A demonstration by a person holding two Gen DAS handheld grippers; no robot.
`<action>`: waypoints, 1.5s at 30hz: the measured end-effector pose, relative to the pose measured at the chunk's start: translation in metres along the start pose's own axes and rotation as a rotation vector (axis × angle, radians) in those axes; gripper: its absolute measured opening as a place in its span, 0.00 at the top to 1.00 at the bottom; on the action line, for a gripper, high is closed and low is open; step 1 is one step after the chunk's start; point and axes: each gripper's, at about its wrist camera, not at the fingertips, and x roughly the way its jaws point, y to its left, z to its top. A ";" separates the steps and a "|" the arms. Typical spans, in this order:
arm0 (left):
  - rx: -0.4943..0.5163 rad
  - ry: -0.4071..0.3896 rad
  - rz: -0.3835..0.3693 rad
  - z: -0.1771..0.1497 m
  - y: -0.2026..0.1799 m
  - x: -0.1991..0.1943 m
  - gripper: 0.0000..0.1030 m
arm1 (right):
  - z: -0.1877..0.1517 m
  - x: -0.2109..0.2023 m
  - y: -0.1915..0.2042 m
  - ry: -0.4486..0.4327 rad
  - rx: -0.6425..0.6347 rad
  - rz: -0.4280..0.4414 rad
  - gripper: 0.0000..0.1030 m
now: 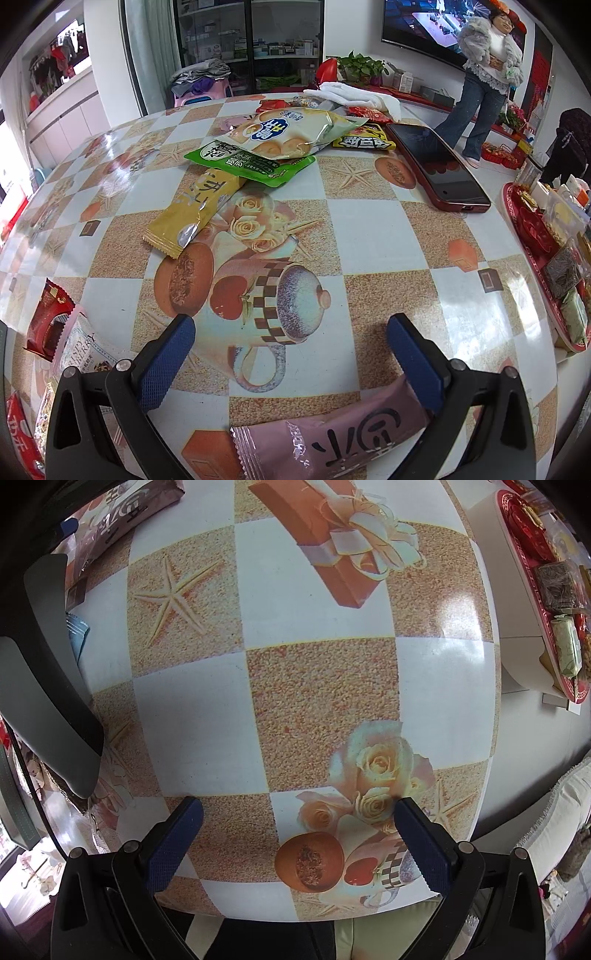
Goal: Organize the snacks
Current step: 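Move both tools over the snacks on the table, then grasp the red wafer bar with the left tool while the right tool grasps the blue candy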
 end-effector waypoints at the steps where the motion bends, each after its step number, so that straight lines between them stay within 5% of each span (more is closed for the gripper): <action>1: 0.000 0.000 0.000 0.000 0.000 0.000 0.00 | 0.000 0.000 -0.001 -0.001 0.000 -0.007 0.00; 4: 0.000 0.000 0.000 0.000 0.000 0.000 0.00 | -0.007 -0.001 -0.001 0.034 0.026 -0.098 0.00; 10: 0.000 0.001 0.000 0.000 0.000 0.000 0.00 | -0.002 0.001 0.002 0.051 -0.008 0.045 0.00; 15: -0.021 0.012 0.016 0.000 0.000 0.000 0.00 | -0.009 0.000 0.002 0.023 -0.005 0.034 0.00; 17: -0.012 0.090 0.007 0.008 0.000 0.002 0.00 | -0.015 -0.001 0.001 0.015 -0.004 0.024 0.00; 20: 0.060 0.236 -0.068 0.017 -0.009 0.000 0.00 | -0.023 -0.002 0.001 0.018 -0.002 0.017 0.00; 22: 0.089 0.149 -0.129 0.018 -0.013 -0.024 0.00 | -0.025 -0.004 0.002 0.027 0.002 0.011 0.00; 25: 0.111 0.126 -0.248 0.026 -0.011 -0.068 0.00 | -0.025 -0.007 0.002 0.026 0.006 -0.001 0.00; 28: 0.098 0.196 -0.350 0.034 0.007 -0.108 0.00 | -0.026 -0.012 0.004 0.011 0.010 -0.019 0.00; 32: 0.155 0.233 -0.348 0.013 0.033 -0.146 0.00 | -0.031 -0.014 0.003 -0.016 0.016 -0.027 0.00; 35: 0.214 0.274 -0.259 -0.002 0.066 -0.166 0.00 | -0.032 -0.016 0.005 0.000 0.017 -0.025 0.00; 41: 0.023 0.481 -0.186 -0.049 0.180 -0.166 0.00 | -0.026 -0.021 0.012 0.108 0.056 -0.027 0.00; 45: -0.038 0.546 -0.067 -0.069 0.224 -0.164 0.00 | -0.037 -0.039 0.041 0.103 0.086 0.112 0.00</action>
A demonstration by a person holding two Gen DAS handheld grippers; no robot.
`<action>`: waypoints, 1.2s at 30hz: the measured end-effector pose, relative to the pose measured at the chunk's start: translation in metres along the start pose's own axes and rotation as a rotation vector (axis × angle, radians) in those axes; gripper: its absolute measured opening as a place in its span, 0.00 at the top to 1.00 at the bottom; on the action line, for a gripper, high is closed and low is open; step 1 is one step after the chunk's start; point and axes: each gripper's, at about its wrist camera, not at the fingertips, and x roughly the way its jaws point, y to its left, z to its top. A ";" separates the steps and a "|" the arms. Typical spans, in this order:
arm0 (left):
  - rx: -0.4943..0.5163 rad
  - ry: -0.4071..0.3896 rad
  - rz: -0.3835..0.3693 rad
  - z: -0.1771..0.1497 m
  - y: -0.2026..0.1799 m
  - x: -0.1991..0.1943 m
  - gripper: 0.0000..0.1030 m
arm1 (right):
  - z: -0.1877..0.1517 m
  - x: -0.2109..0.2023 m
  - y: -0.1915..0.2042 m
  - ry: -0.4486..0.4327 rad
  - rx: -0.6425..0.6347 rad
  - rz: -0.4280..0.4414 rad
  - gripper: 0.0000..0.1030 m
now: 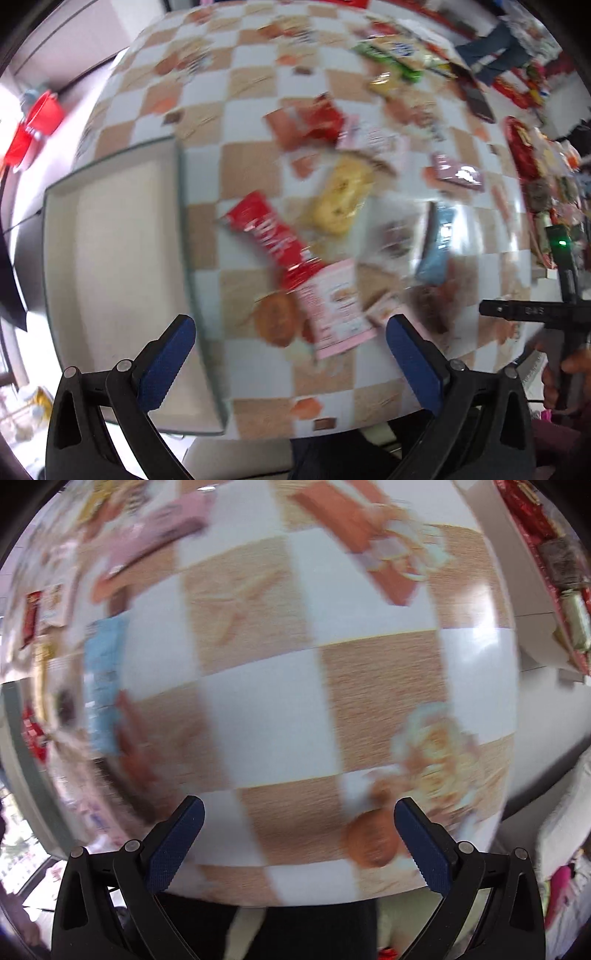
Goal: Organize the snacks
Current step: 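Grasp the red wafer bar with the left tool while the right tool grasps the blue candy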
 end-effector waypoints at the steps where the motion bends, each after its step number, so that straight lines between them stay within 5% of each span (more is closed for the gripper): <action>1: -0.014 0.016 0.003 0.000 0.005 0.001 0.00 | -0.004 -0.001 0.012 0.000 -0.024 0.004 0.00; 7: -0.061 0.025 -0.004 0.019 0.008 0.020 0.00 | -0.025 -0.003 0.086 -0.010 -0.252 -0.107 0.00; 9: -0.081 0.023 0.023 0.036 0.006 0.031 0.00 | -0.029 -0.007 0.093 -0.012 -0.259 -0.101 0.00; 12: -0.184 0.061 -0.043 0.061 0.011 0.053 0.00 | -0.021 -0.009 0.108 -0.033 -0.223 -0.132 0.00; 17: -0.343 0.107 -0.089 0.076 0.022 0.082 0.00 | -0.005 -0.021 0.083 -0.034 -0.184 -0.160 0.00; 22: -0.364 0.109 -0.036 0.073 0.046 0.098 0.00 | 0.004 -0.023 0.046 -0.053 -0.138 -0.133 0.00; 32: -0.428 0.068 -0.068 0.063 0.064 0.092 0.00 | 0.078 -0.028 0.065 -0.112 0.002 -0.066 0.00; 36: -0.417 0.088 -0.015 0.055 0.080 0.094 0.00 | 0.093 -0.010 0.071 -0.074 -0.024 -0.133 0.00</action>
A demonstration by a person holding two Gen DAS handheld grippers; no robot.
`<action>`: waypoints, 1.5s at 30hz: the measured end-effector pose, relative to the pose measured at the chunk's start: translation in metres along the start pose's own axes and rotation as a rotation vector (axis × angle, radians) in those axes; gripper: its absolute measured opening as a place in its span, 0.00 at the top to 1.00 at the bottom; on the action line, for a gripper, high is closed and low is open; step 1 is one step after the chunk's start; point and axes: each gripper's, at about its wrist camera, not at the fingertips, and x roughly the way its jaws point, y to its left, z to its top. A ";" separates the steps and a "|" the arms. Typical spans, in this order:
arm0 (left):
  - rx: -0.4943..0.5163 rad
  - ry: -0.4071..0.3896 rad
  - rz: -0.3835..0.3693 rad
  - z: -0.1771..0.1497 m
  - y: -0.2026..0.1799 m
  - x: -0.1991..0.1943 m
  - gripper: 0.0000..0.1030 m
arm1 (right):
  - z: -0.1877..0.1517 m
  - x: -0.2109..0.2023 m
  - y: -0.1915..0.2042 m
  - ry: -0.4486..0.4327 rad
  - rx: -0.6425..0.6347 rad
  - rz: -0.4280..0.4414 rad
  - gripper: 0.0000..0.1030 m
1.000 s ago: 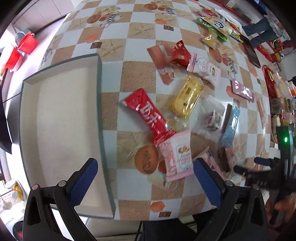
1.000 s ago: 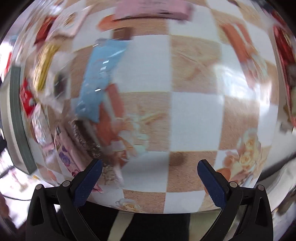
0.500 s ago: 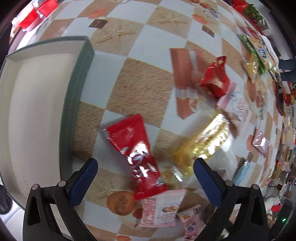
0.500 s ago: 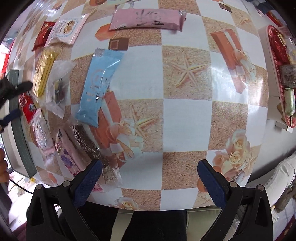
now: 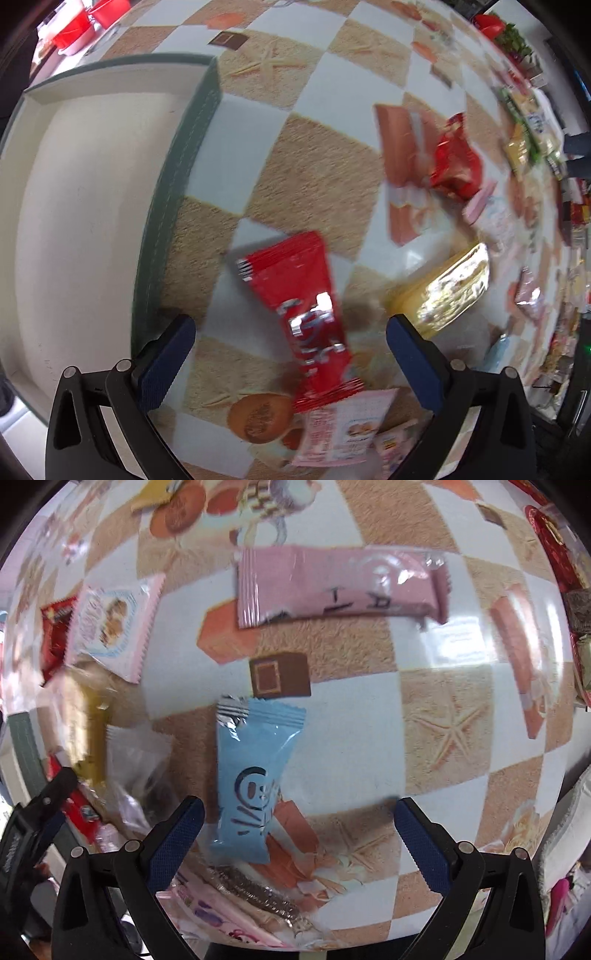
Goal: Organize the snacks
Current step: 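Grasp the red wafer bar with the left tool while the right tool grasps the blue candy, then carry both snacks to the white tray and open both tools to drop them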
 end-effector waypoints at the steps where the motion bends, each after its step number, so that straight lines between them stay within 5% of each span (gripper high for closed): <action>1: 0.004 -0.006 0.022 -0.007 0.002 0.004 0.00 | 0.000 0.000 0.000 -0.015 -0.016 -0.017 0.00; 7: -0.025 -0.018 0.080 -0.017 0.025 0.007 0.00 | 0.001 -0.001 -0.006 -0.028 -0.012 -0.021 0.00; 13: 0.070 -0.015 0.086 -0.004 -0.012 0.013 0.00 | -0.002 0.006 0.013 -0.011 0.002 -0.016 0.00; 18: 0.044 0.011 0.085 -0.003 -0.019 0.020 0.00 | 0.000 0.008 0.043 -0.047 -0.117 -0.030 0.02; 20: 0.079 0.047 0.090 -0.003 -0.023 0.022 0.01 | -0.002 0.003 0.051 -0.061 -0.150 -0.038 0.12; 21: 0.101 0.039 0.091 -0.002 -0.035 0.020 0.06 | -0.003 0.000 0.054 -0.069 -0.161 -0.041 0.25; 23: 0.142 0.011 0.092 -0.002 -0.048 0.015 0.19 | -0.005 -0.010 0.059 -0.101 -0.196 -0.049 0.68; 24: 0.163 0.003 0.091 -0.003 -0.053 0.012 0.33 | -0.005 -0.014 0.062 -0.105 -0.219 -0.046 0.76; 25: 0.185 -0.007 0.090 -0.003 -0.055 0.009 0.44 | -0.005 -0.013 0.062 -0.091 -0.230 -0.037 0.76; 26: 0.204 -0.014 0.088 -0.004 -0.059 0.005 0.72 | -0.005 -0.013 0.061 -0.086 -0.233 -0.027 0.76; 27: 0.215 -0.011 0.068 -0.004 -0.058 0.004 0.79 | -0.005 -0.016 0.058 -0.087 -0.230 -0.004 0.76; 33: 0.214 -0.049 -0.002 -0.012 -0.031 -0.013 0.79 | -0.016 -0.036 0.028 -0.095 -0.219 0.108 0.76; 45: 0.297 -0.146 0.003 -0.101 -0.050 -0.085 0.79 | -0.030 -0.071 -0.011 -0.161 -0.223 0.189 0.76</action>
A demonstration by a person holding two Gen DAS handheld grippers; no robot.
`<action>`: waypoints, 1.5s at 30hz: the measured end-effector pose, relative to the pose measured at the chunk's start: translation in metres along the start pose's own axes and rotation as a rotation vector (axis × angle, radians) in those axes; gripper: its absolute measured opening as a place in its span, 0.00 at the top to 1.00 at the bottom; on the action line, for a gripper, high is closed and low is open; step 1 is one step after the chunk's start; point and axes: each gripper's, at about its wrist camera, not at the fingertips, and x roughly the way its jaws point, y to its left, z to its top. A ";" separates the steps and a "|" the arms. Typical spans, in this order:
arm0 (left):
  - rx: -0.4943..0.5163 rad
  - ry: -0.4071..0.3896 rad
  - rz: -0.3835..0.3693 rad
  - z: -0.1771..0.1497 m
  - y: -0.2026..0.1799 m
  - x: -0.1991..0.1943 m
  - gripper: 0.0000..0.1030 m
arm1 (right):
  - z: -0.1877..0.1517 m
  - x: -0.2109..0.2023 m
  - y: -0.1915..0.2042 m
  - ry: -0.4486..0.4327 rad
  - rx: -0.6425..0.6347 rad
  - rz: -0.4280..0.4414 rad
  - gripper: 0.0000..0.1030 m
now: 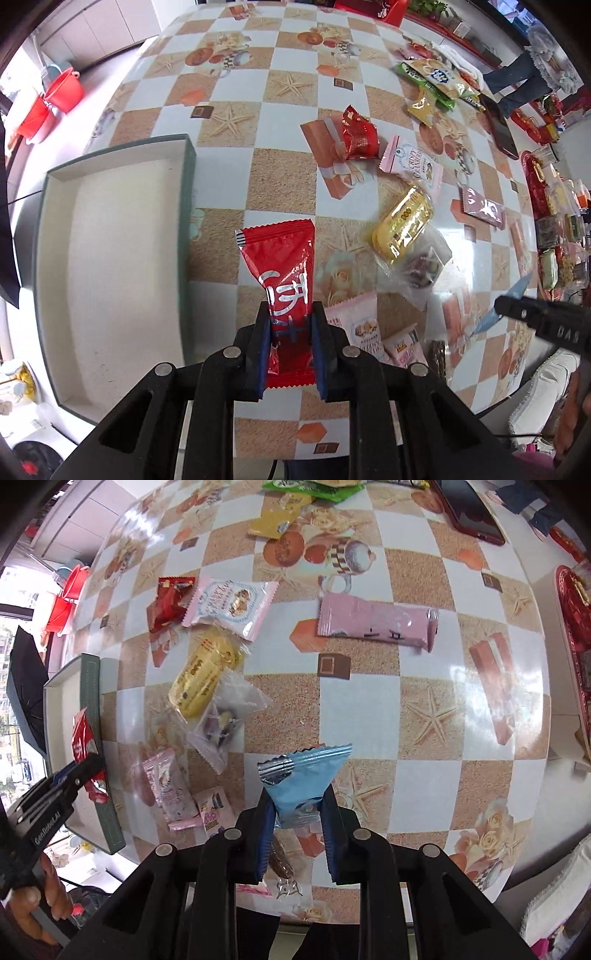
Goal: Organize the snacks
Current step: 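Carry both snacks to the white tray and open both tools to drop them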
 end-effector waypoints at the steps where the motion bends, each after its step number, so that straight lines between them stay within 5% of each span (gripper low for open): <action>1: 0.001 -0.008 0.005 0.000 0.005 -0.012 0.79 | -0.002 -0.006 0.003 -0.016 -0.008 0.007 0.76; 14: -0.074 -0.122 0.033 -0.013 0.033 -0.055 0.79 | -0.003 -0.043 0.076 -0.091 -0.194 0.020 0.76; 27: -0.282 -0.172 0.077 -0.037 0.117 -0.076 0.79 | 0.003 -0.046 0.190 -0.066 -0.458 0.070 0.76; 37: -0.414 -0.105 0.131 -0.069 0.180 -0.057 0.79 | -0.016 -0.012 0.299 0.047 -0.635 0.142 0.76; 45: -0.414 -0.043 0.147 -0.077 0.192 -0.036 0.76 | -0.030 0.024 0.340 0.143 -0.678 0.163 0.76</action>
